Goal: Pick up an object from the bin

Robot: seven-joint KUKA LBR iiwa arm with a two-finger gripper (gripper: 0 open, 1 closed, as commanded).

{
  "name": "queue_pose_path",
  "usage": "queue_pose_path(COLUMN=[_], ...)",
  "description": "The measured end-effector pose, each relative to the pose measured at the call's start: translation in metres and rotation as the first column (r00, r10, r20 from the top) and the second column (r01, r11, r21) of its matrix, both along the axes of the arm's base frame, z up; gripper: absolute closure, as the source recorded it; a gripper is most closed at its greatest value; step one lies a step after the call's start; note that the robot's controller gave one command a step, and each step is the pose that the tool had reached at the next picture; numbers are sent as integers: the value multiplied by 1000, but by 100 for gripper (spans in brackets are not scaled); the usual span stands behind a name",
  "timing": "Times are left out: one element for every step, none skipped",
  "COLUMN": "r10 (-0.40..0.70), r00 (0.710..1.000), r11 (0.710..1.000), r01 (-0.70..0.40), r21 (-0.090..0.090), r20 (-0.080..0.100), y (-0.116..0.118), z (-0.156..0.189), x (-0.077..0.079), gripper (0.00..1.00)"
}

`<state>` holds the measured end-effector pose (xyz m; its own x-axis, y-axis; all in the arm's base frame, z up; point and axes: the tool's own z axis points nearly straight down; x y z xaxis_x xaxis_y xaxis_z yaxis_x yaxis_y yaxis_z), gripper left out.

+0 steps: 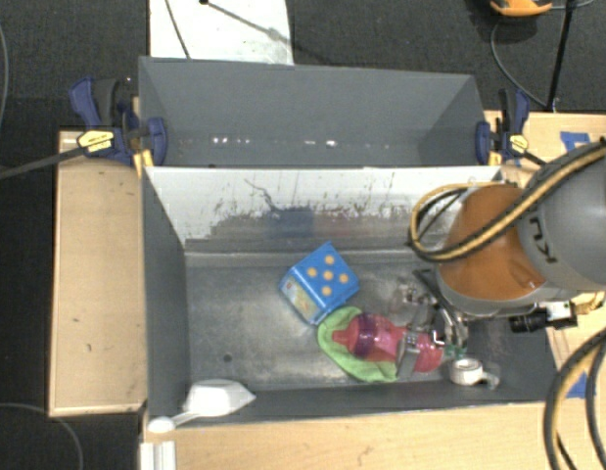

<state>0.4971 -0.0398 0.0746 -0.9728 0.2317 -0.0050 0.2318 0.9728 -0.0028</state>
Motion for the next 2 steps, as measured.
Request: queue_pose_path(r10=[116,-29], r00=[993,1000], r11=[993,1000], r01=[-116,30], r21=[3,4], r20=[0,-4], y=[15,-29], z=[27,-4], x=[-14,-19], gripper=[0,100])
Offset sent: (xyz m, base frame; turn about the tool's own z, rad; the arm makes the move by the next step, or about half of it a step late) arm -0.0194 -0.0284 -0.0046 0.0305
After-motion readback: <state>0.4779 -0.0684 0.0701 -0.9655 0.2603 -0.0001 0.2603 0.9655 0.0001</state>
